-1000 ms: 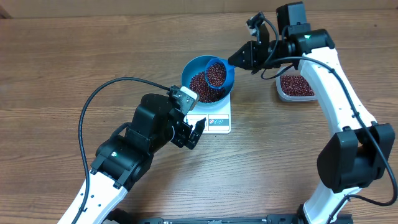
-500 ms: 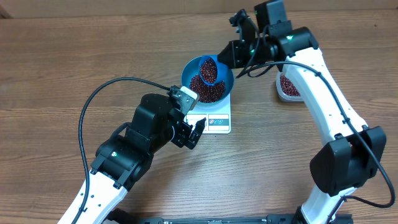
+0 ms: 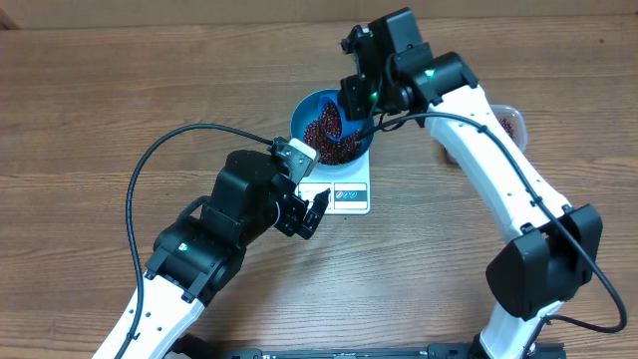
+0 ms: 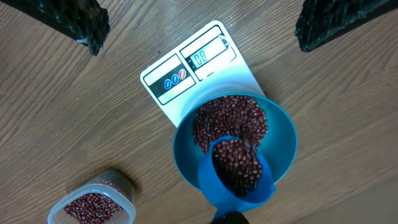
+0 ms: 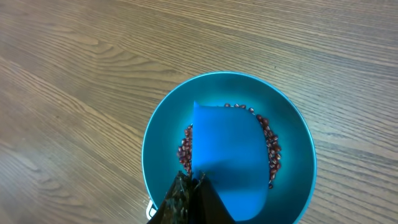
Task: Scoop item into bowl and weigh 150g on scale
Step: 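Carry the scoop over the teal bowl and tip beans in, then hold the scoop tilted over the bowl, pouring beans slowly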
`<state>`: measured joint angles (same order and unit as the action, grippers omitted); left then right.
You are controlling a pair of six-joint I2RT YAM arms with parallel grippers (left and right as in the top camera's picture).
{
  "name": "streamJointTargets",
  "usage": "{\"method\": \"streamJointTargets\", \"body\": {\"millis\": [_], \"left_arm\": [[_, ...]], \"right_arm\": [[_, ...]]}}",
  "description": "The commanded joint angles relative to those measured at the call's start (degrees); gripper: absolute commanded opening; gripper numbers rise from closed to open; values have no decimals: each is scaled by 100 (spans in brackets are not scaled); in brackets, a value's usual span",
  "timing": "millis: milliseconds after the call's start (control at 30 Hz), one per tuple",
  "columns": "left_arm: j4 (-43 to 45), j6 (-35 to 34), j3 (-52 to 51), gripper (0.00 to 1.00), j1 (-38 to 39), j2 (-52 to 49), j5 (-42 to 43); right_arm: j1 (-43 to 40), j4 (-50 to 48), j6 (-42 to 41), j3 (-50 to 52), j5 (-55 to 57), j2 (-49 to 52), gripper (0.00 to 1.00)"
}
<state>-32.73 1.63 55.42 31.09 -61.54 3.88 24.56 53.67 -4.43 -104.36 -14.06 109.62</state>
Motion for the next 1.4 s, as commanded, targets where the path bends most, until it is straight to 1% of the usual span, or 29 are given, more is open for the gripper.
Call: {"method": "streamJointTargets", "body": {"millis": [0, 433, 1033, 1367], "left_arm": [[24, -35, -31, 99, -11, -22, 13], [13, -35, -31, 100, -11, -24, -2], [-4, -35, -31, 100, -11, -24, 0], [-4, -35, -31, 100, -11, -24, 0]], "right_arm": [[26, -24, -31, -229, 271, -334, 4], [48, 2, -31, -229, 584, -452, 4], [660, -13, -31, -229, 2166, -485, 4], [699, -144, -31, -229, 2347, -485, 4]]}}
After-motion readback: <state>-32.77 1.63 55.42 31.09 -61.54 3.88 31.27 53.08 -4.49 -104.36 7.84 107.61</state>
